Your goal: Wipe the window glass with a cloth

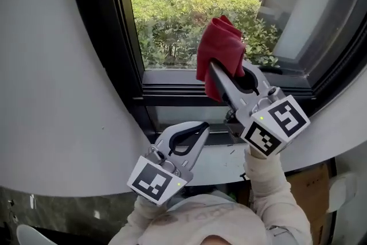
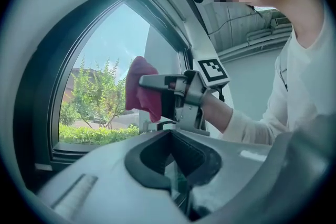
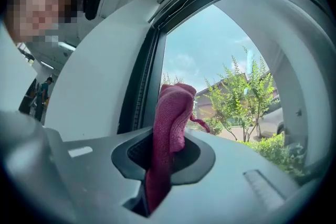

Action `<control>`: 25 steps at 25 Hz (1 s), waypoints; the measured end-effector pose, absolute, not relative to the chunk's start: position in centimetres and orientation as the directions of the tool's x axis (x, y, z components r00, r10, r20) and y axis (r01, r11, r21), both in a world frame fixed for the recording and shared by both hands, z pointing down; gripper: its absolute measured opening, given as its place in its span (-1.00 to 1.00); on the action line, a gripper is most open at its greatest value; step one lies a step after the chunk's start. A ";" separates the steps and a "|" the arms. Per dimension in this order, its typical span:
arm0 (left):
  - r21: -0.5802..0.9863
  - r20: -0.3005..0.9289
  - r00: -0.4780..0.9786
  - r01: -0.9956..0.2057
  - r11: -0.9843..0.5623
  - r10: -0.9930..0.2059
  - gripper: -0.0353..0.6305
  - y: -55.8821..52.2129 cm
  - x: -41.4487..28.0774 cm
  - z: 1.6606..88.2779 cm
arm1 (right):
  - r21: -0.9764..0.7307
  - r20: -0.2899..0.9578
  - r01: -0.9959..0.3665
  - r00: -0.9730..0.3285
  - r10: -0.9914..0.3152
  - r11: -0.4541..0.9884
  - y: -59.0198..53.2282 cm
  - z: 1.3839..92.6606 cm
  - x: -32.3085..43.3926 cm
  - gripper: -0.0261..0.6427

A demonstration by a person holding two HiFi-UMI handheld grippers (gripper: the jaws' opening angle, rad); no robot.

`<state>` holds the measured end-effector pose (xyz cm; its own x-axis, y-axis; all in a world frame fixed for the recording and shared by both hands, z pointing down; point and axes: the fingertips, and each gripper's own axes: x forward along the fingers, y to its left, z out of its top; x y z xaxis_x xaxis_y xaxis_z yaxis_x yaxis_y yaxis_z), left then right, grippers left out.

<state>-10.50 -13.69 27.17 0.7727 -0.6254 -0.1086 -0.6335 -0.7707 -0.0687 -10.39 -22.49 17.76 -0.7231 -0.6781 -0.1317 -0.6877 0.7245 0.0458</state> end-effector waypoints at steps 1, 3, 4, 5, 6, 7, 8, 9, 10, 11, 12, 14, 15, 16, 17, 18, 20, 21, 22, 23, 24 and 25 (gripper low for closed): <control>-0.060 -0.114 0.769 -0.638 -0.768 -0.629 -0.89 -13.9 -10.7 27.2 | 0.062 -0.132 -0.693 -0.719 -0.683 0.718 -23.3 17.1 -10.8 -0.70; -0.049 -0.123 0.759 -0.648 -0.760 -0.639 -0.89 -14.4 -11.3 27.1 | 0.087 -0.138 -0.700 -0.713 -0.688 0.709 -24.9 15.6 -11.6 -0.71; -0.046 -0.124 0.756 -0.651 -0.757 -0.643 -0.89 -14.6 -11.5 27.1 | 0.098 -0.143 -0.702 -0.711 -0.688 0.705 -25.6 14.8 -12.1 -0.71; -0.045 -0.127 0.753 -0.654 -0.755 -0.645 -0.89 -14.8 -11.6 27.1 | 0.111 -0.148 -0.705 -0.709 -0.690 0.700 -26.3 13.8 -12.5 -0.71; -0.043 -0.131 0.751 -0.657 -0.753 -0.648 -0.89 -14.9 -11.8 27.1 | 0.129 -0.154 -0.710 -0.704 -0.693 0.693 -27.0 12.9 -13.0 -0.71; -0.038 -0.135 0.746 -0.661 -0.749 -0.652 -0.89 -15.0 -11.9 27.1 | 0.149 -0.157 -0.717 -0.697 -0.699 0.681 -27.6 11.9 -13.3 -0.72; -0.028 -0.139 0.741 -0.666 -0.745 -0.657 -0.89 -15.1 -12.1 27.0 | 0.169 -0.160 -0.726 -0.687 -0.709 0.666 -28.2 10.9 -13.7 -0.73; -0.018 -0.143 0.735 -0.671 -0.741 -0.662 -0.89 -15.2 -12.3 27.0 | 0.190 -0.164 -0.737 -0.675 -0.719 0.648 -28.8 10.0 -14.0 -0.73; -0.010 -0.145 0.732 -0.674 -0.739 -0.666 -0.89 -15.3 -12.4 27.0 | 0.211 -0.169 -0.748 -0.662 -0.730 0.629 -29.3 9.1 -14.2 -0.73; -0.006 -0.148 0.730 -0.676 -0.737 -0.668 -0.89 -15.4 -12.5 26.9 | 0.230 -0.173 -0.759 -0.648 -0.741 0.610 -29.8 8.4 -14.4 -0.73; -0.005 -0.149 0.729 -0.676 -0.737 -0.668 -0.89 -15.5 -12.7 27.0 | 0.242 -0.171 -0.767 -0.636 -0.752 0.594 -30.3 8.1 -14.6 -0.74; -0.004 -0.150 0.728 -0.677 -0.736 -0.669 -0.89 -15.7 -13.0 27.3 | 0.251 -0.154 -0.779 -0.618 -0.771 0.575 -31.3 8.6 -14.8 -0.74; -0.001 -0.149 0.726 -0.679 -0.734 -0.671 -0.89 -15.8 -13.2 27.4 | 0.250 -0.145 -0.783 -0.612 -0.777 0.570 -31.8 9.0 -14.9 -0.74; 0.005 -0.146 0.724 -0.681 -0.732 -0.674 -0.89 -15.9 -13.3 27.5 | 0.249 -0.139 -0.785 -0.609 -0.781 0.567 -32.1 9.3 -14.9 -0.74; 0.012 -0.141 0.721 -0.684 -0.730 -0.678 -0.89 -16.0 -13.3 27.5 | 0.249 -0.136 -0.786 -0.607 -0.783 0.566 -32.3 9.4 -14.9 -0.74; 0.018 -0.134 0.719 -0.686 -0.727 -0.682 -0.89 -16.1 -13.3 27.5 | 0.252 -0.134 -0.785 -0.607 -0.783 0.565 -32.3 9.4 -14.9 -0.74; 0.024 -0.130 0.718 -0.687 -0.726 -0.683 -0.89 -16.3 -13.2 27.5 | 0.268 -0.128 -0.781 -0.609 -0.783 0.564 -32.3 9.3 -14.9 -0.74; 0.024 -0.133 0.719 -0.686 -0.728 -0.682 -0.89 -16.3 -13.1 27.4 | 0.272 -0.126 -0.777 -0.614 -0.779 0.567 -32.3 9.3 -14.9 -0.74; 0.025 -0.137 0.720 -0.683 -0.730 -0.680 -0.89 -16.3 -12.9 27.4 | 0.272 -0.125 -0.773 -0.619 -0.776 0.573 -32.3 9.2 -14.8 -0.74; 0.027 -0.140 0.723 -0.681 -0.732 -0.677 -0.89 -16.3 -12.7 27.3 | 0.270 -0.124 -0.771 -0.621 -0.774 0.576 -32.3 9.2 -14.6 -0.74; 0.029 -0.140 0.725 -0.678 -0.735 -0.674 -0.89 -16.3 -12.5 27.3 | 0.271 -0.124 -0.772 -0.620 -0.775 0.574 -32.3 9.2 -14.3 -0.74; 0.029 -0.139 0.727 -0.675 -0.737 -0.672 -0.89 -16.3 -12.2 27.3 | 0.276 -0.124 -0.775 -0.615 -0.779 0.568 -32.3 9.2 -13.7 -0.74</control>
